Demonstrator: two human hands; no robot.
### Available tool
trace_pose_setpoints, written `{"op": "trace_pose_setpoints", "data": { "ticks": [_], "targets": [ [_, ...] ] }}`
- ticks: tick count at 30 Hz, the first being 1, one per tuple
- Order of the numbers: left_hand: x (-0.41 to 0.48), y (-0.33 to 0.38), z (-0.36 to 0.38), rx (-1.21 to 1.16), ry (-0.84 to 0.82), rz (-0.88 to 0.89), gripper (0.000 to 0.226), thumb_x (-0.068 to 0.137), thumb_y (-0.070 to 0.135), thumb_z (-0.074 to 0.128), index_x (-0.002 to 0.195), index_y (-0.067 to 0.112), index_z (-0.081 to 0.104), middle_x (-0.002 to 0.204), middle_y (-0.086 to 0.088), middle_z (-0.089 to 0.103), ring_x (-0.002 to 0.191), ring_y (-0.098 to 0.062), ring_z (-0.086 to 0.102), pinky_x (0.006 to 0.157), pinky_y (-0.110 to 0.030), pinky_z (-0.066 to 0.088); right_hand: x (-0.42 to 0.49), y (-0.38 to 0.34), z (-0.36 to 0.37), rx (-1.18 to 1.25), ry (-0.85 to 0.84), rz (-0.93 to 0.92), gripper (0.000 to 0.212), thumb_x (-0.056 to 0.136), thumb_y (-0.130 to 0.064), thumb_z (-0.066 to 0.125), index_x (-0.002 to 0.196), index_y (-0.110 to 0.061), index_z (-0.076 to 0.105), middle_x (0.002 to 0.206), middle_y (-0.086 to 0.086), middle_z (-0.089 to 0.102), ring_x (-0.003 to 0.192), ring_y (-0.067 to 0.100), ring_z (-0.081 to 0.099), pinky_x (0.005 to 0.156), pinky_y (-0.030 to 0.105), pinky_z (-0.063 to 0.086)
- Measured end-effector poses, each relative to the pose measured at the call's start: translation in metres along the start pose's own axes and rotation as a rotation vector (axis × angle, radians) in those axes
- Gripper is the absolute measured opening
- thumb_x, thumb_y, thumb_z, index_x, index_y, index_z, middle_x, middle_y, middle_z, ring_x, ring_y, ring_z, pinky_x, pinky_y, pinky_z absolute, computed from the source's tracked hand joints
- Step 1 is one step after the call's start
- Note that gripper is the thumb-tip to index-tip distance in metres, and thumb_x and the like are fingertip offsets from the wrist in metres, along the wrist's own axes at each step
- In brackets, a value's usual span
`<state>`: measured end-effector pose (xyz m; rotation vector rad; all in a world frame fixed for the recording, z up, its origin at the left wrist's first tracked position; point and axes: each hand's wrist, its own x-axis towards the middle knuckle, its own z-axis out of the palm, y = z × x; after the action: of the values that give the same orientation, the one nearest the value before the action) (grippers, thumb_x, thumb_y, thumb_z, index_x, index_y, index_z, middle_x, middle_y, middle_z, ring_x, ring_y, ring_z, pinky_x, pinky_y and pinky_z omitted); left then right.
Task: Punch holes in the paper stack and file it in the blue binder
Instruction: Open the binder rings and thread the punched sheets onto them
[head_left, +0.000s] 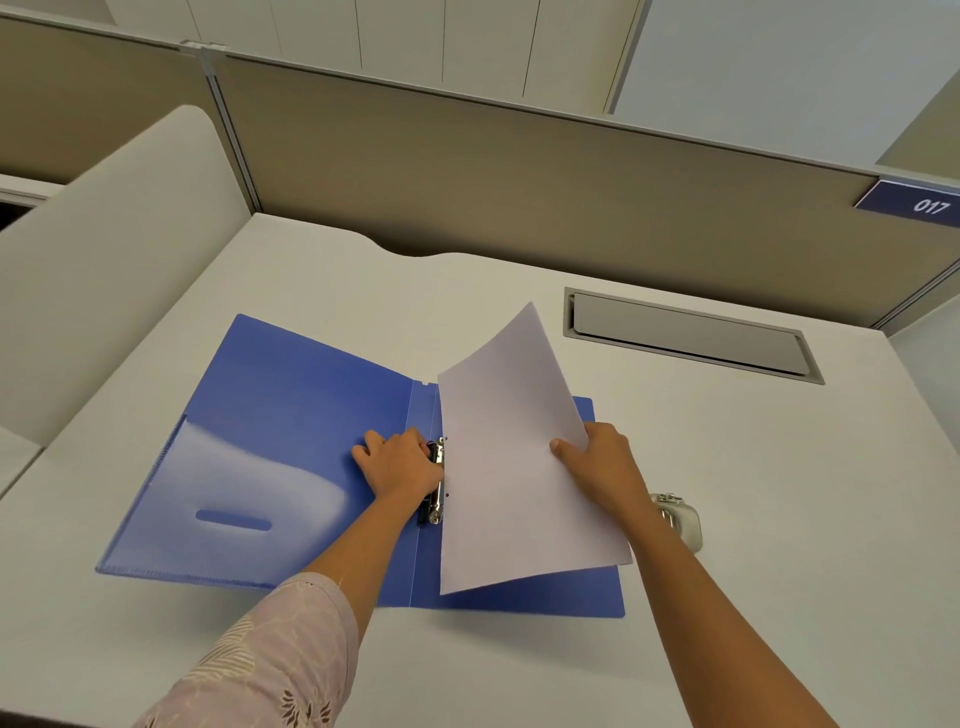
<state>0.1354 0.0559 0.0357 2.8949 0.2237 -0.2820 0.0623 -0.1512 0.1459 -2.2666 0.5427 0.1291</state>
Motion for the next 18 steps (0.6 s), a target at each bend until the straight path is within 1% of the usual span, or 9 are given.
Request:
{"op": "trace_pose_setpoints", "data": {
  "ticks": [3,5,7,9,11,14,16,18],
  "targets": [
    [-0.002,0.000,0.000,-0.020,0.003,-0.002,0.017,0.075,0.030,0.062,0.092,0.031,0.061,0.082,0.007,0.065,0.105,-0.021,0.039,0.078,-0.035,0.025,-0.003,-0.003,0.002,-0.024,0.002,0.013,0.025,0.093,-0.022,0.056,0.112,-0.008,0.065,0.091,0.003,0.061,0.073,0.020,0.057,0.063,0.027,0.043],
    [-0.003,0.000,-0.001,-0.031,0.001,-0.003,0.018,0.075,0.030,0.062,0.093,0.031,0.061,0.083,0.007,0.065,0.106,-0.022,0.039,0.080,-0.036,0.026,-0.004,-0.004,0.002,-0.044,0.003,0.024,0.024,0.093,-0.021,0.055,0.111,-0.008,0.065,0.091,0.003,0.061,0.072,0.020,0.056,0.062,0.027,0.042],
    [-0.003,0.000,-0.001,-0.033,0.001,-0.003,0.018,0.075,0.030,0.063,0.093,0.031,0.061,0.083,0.008,0.064,0.106,-0.021,0.039,0.080,-0.036,0.026,-0.006,-0.005,0.002,-0.065,0.004,0.025,0.023,0.093,-0.020,0.055,0.110,-0.007,0.065,0.093,0.005,0.064,0.071,0.019,0.055,0.058,0.025,0.041],
    [-0.004,0.001,-0.002,-0.030,0.000,-0.003,0.017,0.075,0.031,0.062,0.092,0.031,0.061,0.083,0.008,0.065,0.106,-0.021,0.039,0.079,-0.036,0.026,-0.007,-0.006,0.002,-0.086,0.011,0.025,0.024,0.093,-0.019,0.055,0.111,-0.007,0.064,0.101,0.009,0.067,0.070,0.019,0.054,0.053,0.022,0.037],
    [-0.004,0.000,-0.002,-0.027,0.000,-0.001,0.017,0.075,0.032,0.062,0.092,0.031,0.061,0.085,0.008,0.065,0.105,-0.021,0.039,0.078,-0.036,0.025,-0.008,-0.008,0.001,-0.101,0.021,0.028,0.026,0.094,-0.019,0.055,0.114,-0.007,0.064,0.106,0.010,0.067,0.073,0.020,0.054,0.056,0.024,0.038],
    [-0.003,-0.001,-0.001,-0.041,0.005,0.004,0.018,0.076,0.036,0.063,0.093,0.031,0.061,0.087,0.008,0.065,0.105,-0.021,0.039,0.078,-0.035,0.025,-0.009,-0.011,0.000,-0.120,0.036,0.036,0.026,0.094,-0.019,0.055,0.114,-0.006,0.063,0.106,0.011,0.067,0.073,0.021,0.054,0.063,0.025,0.039],
    [-0.003,-0.001,0.000,-0.048,0.011,0.009,0.021,0.076,0.044,0.065,0.092,0.031,0.060,0.089,0.008,0.065,0.104,-0.020,0.040,0.077,-0.035,0.024,-0.010,-0.012,0.000,-0.144,0.048,0.035,0.025,0.094,-0.018,0.055,0.114,-0.005,0.063,0.107,0.013,0.067,0.074,0.022,0.054,0.066,0.027,0.041],
    [-0.003,-0.001,0.000,-0.046,0.007,0.016,0.029,0.075,0.054,0.066,0.092,0.031,0.060,0.090,0.008,0.064,0.103,-0.020,0.040,0.076,-0.035,0.023,-0.012,-0.013,-0.001,-0.171,0.060,0.029,0.026,0.094,-0.018,0.054,0.114,-0.003,0.062,0.108,0.014,0.066,0.075,0.022,0.053,0.067,0.029,0.042]
  ]
}}
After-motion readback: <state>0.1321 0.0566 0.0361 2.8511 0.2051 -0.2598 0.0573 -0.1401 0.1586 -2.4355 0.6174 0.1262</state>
